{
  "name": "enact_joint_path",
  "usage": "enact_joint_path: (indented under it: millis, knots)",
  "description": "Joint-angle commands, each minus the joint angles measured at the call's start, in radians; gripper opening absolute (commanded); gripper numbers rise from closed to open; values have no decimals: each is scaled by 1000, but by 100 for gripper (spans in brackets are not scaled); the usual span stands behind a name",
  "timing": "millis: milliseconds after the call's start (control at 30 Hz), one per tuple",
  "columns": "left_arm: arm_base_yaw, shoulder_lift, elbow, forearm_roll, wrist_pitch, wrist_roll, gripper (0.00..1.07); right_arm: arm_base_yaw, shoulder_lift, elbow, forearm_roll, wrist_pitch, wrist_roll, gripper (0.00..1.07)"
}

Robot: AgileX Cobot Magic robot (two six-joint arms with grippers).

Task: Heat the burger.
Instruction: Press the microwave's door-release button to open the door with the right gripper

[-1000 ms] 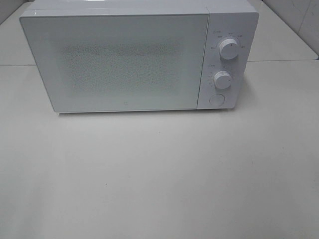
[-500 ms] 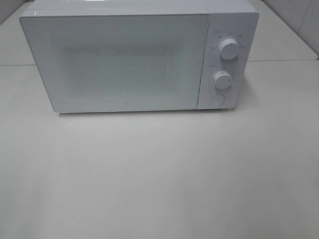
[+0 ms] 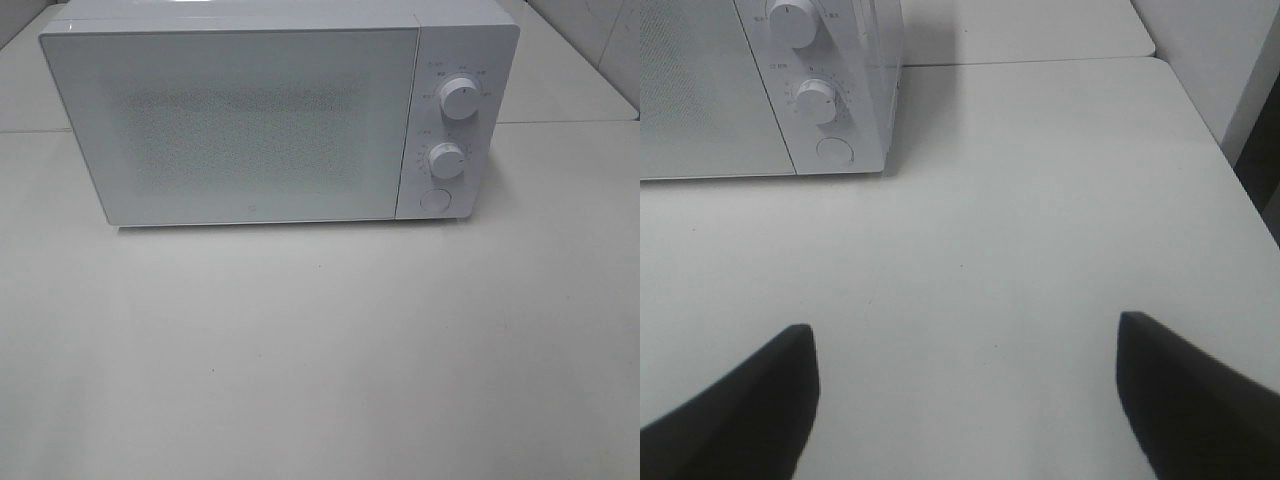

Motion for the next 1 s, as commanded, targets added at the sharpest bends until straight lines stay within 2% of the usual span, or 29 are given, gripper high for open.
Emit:
enact_joint_path:
  millis: [33,300,467,633,833,900,1000]
  knots:
    - [2,-12,-1,-2,0,-5,100,-6,-18,-19,-1,-53,-4,74]
    - [2,-12,-1,-2,0,-5,100,-3,82,-21,-2,-64,-4,74]
    - [2,-12,-1,-2,0,-5,100,-3,139,-22,-1,-146,-4,74]
    - [2,-12,-1,-2,0,-5,100,-3,230,9,-1,-319,-4,74]
    - [2,-12,-1,-2,0,-5,100,-3,291,37,-1,-418,-4,74]
    - [2,-12,-1,-2,0,-5,100,-3,357,73,-1,-546,-4,72]
    - [2,-12,-1,-2,0,-5,100,-3,410,99,-1,-638,6,69]
